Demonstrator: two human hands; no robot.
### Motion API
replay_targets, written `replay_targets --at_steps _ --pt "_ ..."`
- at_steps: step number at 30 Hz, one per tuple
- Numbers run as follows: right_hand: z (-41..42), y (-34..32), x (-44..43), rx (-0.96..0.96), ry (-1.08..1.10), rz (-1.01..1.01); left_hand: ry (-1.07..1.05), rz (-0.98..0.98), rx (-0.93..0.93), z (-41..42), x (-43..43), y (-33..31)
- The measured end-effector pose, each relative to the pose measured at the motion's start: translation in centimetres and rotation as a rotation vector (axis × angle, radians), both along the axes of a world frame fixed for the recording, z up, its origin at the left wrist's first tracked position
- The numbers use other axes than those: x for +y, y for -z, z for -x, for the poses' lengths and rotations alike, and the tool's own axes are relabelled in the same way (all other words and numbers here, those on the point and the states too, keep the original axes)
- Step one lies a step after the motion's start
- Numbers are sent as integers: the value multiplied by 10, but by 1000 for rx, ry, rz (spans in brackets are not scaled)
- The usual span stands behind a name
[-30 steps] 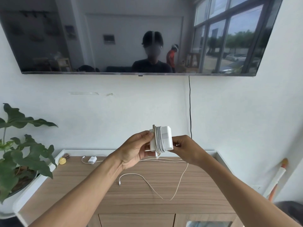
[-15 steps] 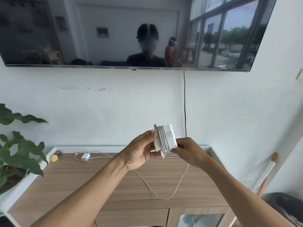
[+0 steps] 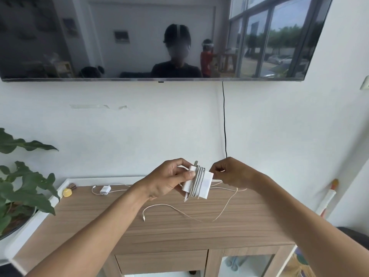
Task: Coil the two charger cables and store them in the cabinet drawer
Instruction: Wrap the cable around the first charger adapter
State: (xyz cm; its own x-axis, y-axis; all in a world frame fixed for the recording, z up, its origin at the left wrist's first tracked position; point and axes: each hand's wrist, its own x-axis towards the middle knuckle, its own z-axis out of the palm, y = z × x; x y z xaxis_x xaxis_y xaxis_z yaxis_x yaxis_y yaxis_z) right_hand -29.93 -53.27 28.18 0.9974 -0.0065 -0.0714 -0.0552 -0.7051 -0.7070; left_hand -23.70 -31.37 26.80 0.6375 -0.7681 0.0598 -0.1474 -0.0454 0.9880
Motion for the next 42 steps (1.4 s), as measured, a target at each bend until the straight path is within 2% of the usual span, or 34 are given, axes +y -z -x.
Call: replay_targets --at_steps 3,6,10,13,16,22,25,32,37,42 --pt "-5 -6 5 98 -20 5 -12 -29 -45 -2 4 2" --pt "-6 -15 10 179 -10 -120 -47 -62 -69 -4 8 2" --pt "-8 -27 25 194 21 -154 -97 -123 -145 -7 13 3" --pt "-11 -33 38 95 112 15 -195 -140 -229 -6 11 2" --pt "-13 -34 51 -92 163 97 -368 -89 -285 -7 4 -1" --pt "-5 -13 73 -637 199 191 -552 46 -182 -14 -2 -9" --pt "-5 3 79 -799 227 137 -607 113 -92 -12 -6 -10" --pt "0 26 87 -916 239 111 -572 209 92 -9 -8 -16" --pt "2 31 91 -944 301 62 -587 224 90 -8 -10 -16" --pt "3 23 94 -846 296 -114 -627 225 78 -8 -8 -17"
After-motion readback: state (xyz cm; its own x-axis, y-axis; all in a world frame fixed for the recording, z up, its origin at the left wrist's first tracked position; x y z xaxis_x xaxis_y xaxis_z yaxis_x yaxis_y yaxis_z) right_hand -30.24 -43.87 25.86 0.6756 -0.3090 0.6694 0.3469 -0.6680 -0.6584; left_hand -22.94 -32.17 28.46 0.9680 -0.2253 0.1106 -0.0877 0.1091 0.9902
